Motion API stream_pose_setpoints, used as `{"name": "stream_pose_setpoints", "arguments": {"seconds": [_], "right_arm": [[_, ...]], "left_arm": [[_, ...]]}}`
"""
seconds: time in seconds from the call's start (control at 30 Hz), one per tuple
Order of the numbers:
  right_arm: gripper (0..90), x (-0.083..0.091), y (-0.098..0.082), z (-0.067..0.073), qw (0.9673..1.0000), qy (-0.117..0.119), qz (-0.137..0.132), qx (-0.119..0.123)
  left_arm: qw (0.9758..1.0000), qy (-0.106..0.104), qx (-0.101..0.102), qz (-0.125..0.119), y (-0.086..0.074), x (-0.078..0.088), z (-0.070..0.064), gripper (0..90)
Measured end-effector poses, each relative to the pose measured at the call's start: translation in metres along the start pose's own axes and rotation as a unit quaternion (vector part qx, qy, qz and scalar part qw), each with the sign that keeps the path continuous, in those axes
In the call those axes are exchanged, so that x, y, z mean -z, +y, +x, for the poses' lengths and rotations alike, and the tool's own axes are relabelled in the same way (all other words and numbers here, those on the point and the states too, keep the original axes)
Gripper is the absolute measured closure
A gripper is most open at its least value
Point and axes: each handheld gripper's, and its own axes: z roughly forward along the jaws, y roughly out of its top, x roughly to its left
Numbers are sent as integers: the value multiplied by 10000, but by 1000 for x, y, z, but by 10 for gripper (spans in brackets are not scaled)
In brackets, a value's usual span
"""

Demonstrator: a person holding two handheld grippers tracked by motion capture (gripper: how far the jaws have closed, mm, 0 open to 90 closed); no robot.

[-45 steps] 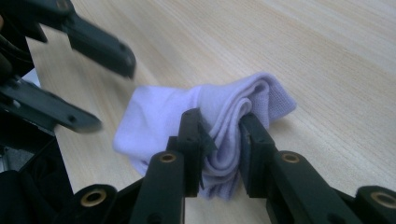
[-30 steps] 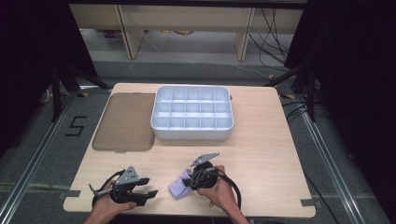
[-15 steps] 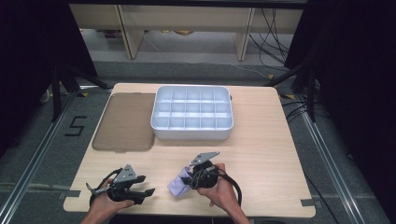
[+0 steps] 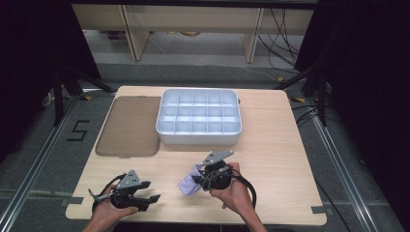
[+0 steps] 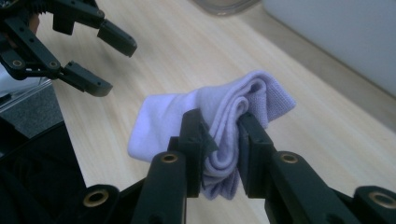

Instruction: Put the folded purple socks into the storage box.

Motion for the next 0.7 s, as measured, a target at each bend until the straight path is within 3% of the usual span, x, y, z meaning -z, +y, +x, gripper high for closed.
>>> {"name": "stream_pose_setpoints", "arguments": {"seconds": [0.03, 0.07, 0.1, 0.13, 0.17, 0.2, 0.23, 0.27, 0.4, 0.47, 0.5, 0.57, 0.6, 0.63, 0.67, 0.7], "right_arm": [[744, 3, 1, -1, 10000, -21, -15, -29], [744, 5, 2, -3, 10000, -47, 7, -54], [744, 9, 4, -7, 9998, -134, -104, -56], [744, 9, 4, -7, 9998, -134, -104, -56], [744, 12, 6, -10, 9998, -168, -81, 15], [744, 18, 8, -14, 9997, -241, -18, -62], [744, 18, 8, -14, 9997, -241, -18, -62], [744, 19, 9, -17, 9998, -217, -40, 31], [744, 27, 15, -25, 9991, -423, -11, -89], [743, 31, 18, -30, 9990, -448, 20, 12], [744, 34, 20, -31, 9988, -491, 51, -67], [743, 37, 22, -35, 9985, -549, -73, -24], [744, 41, 24, -38, 9984, -564, 0, 73], [743, 43, 26, -41, 9981, -604, -31, 102], [744, 46, 27, -42, 9977, -668, -71, -6], [744, 51, 30, -47, 9969, -789, -37, 33]], "left_arm": [[10000, -23, 48, -47, 0, 0, -1, 359], [10000, 12, -40, 26, 0, 0, 0, 359], [9999, -30, 100, -14, -1, -1, -2, 359], [10000, -33, -38, 14, 0, 0, -1, 359], [10000, -38, -45, 25, 0, -1, -1, 358], [10000, -52, 12, -13, 0, -2, -2, 351], [9999, -52, -102, 82, 0, 0, -1, 351], [10000, -25, -15, 85, 0, -1, -2, 349], [9999, -56, 0, 84, 0, -2, -2, 341], [9998, -60, -137, 119, 0, -1, -2, 332], [9997, -34, -181, 157, 0, -1, -1, 327], [9998, -78, -83, 133, 0, -2, -3, 316], [9997, -67, -203, 125, 1, -2, -2, 311], [9998, -72, -159, 79, 1, -3, -3, 309], [9996, -63, -226, 125, 1, -2, -2, 308], [9998, 5, -108, 139, 1, -3, -2, 301]]}}
